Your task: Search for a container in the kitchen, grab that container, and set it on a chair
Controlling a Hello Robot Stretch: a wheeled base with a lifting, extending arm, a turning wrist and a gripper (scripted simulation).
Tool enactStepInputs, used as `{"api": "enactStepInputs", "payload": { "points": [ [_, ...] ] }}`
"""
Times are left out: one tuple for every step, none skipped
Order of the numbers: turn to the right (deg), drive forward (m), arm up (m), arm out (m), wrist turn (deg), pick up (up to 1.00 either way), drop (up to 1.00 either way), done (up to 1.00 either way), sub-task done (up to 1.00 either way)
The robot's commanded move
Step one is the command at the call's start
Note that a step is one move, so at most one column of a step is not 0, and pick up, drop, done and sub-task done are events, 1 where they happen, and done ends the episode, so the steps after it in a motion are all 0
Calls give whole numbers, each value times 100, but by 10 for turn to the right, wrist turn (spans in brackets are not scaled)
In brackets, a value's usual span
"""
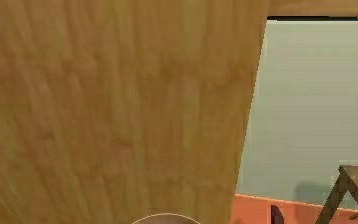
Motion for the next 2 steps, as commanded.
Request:
{"api": "enactStepInputs", "payload": {
  "points": [
    [450,0,0,0,0,0,0,0,0],
    [450,0,0,0,0,0,0,0,0]
  ]
}}
